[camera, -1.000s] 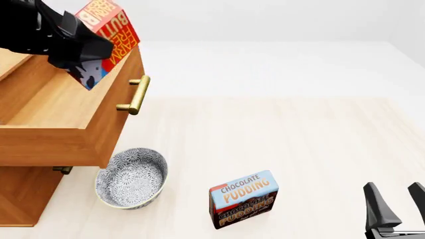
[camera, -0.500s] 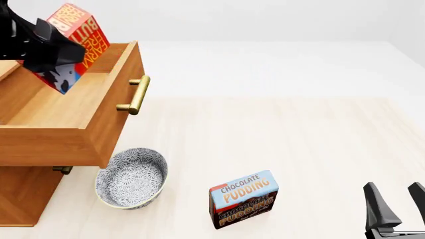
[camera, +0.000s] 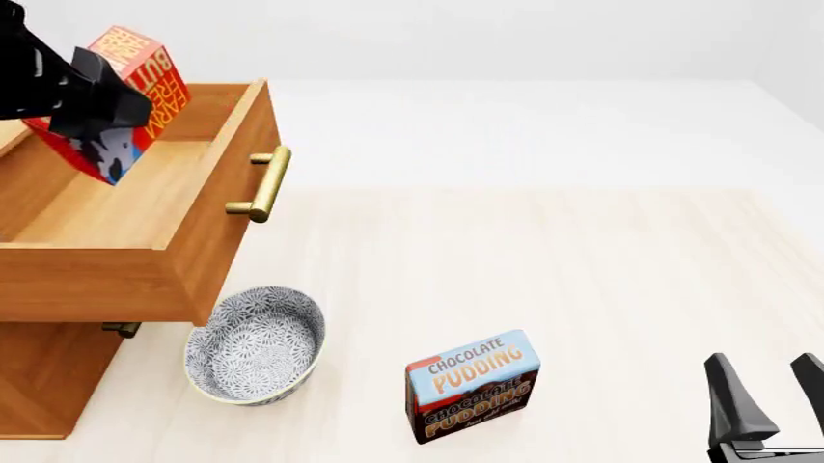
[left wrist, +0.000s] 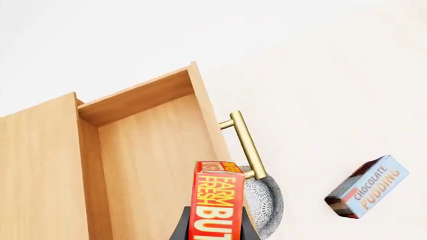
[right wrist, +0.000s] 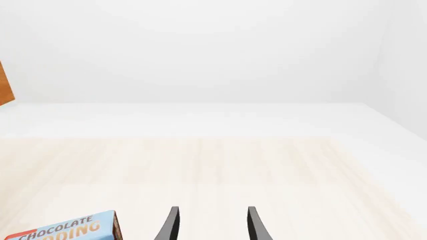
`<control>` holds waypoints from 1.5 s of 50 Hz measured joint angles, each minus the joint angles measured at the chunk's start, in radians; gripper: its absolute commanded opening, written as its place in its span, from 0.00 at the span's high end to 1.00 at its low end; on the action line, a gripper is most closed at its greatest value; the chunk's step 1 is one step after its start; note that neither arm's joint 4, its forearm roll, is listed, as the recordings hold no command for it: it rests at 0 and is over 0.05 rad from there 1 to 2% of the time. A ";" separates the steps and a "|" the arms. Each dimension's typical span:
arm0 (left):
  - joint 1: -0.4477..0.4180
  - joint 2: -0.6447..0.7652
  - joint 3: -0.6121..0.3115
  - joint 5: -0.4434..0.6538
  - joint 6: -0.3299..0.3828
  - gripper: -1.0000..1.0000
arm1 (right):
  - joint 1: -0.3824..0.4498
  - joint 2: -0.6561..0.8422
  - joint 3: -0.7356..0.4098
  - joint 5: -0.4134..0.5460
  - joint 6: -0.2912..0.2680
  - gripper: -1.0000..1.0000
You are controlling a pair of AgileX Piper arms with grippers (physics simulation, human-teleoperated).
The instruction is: Put the butter at the back in the top drawer of the cabinet and close it.
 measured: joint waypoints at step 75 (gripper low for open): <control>0.147 0.056 0.163 -0.090 -0.015 1.00 | 0.000 0.000 0.000 0.000 0.000 0.00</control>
